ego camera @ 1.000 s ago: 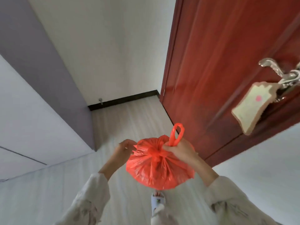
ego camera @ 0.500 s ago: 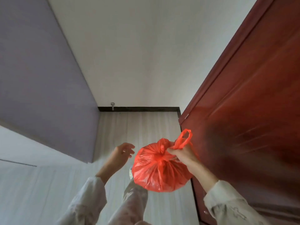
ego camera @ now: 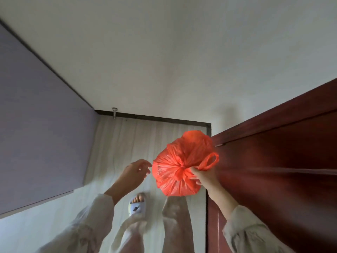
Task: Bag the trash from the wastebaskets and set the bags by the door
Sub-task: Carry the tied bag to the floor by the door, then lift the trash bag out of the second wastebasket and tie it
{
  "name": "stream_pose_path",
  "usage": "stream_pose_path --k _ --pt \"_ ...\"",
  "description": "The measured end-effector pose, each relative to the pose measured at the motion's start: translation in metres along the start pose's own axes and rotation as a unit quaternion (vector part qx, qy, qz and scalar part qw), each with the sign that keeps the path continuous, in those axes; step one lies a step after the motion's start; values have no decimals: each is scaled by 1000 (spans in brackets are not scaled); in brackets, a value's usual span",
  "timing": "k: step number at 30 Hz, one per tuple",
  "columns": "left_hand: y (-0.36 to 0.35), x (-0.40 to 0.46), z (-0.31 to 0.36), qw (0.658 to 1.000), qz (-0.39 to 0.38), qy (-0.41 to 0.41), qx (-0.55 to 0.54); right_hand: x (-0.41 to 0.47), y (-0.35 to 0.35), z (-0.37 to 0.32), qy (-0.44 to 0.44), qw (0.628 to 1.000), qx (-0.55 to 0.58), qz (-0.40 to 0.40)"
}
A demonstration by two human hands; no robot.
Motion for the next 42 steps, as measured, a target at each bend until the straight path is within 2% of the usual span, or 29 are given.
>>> stream_pose_path --k 4,7,11,18,20,23,28,30,37,42 --pt "-30 82 9 999 21 33 -16 113 -5 -16 -3 997 -65 -31" --pt "-64 142 4 998 21 54 -29 198 -4 -20 28 990 -137 -23" --pt "-104 210 -5 996 9 79 -45 296 2 -14 6 984 -179 -4" --pt "-156 306 -27 993 -24 113 -39 400 1 -11 23 950 -311 -21" --pt "-172 323 -30 992 -35 120 -33 419 5 -3 8 952 -304 -10" --pt "-192 338 -28 991 -56 120 -27 437 15 11 -64 980 -187 23" --pt "-202 336 -27 988 -87 127 -31 426 12 21 -118 992 -27 25" --pt "-195 327 -25 988 -83 125 -33 407 8 18 -128 992 3 10" --pt "-128 254 -7 990 -35 127 -41 299 -2 -18 -114 991 -64 -36" --pt "-63 146 8 985 22 140 -94 162 -37 -60 -107 983 -50 -138"
Point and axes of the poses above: each hand's wrist, its own x-axis towards the middle knuckle, its own y-axis out of the back of the hand, z = x × y, the point moved 6 cm from there along x, towards the middle knuckle, and after that the axes turned 11 degrees about x, right-handed, at the moved point
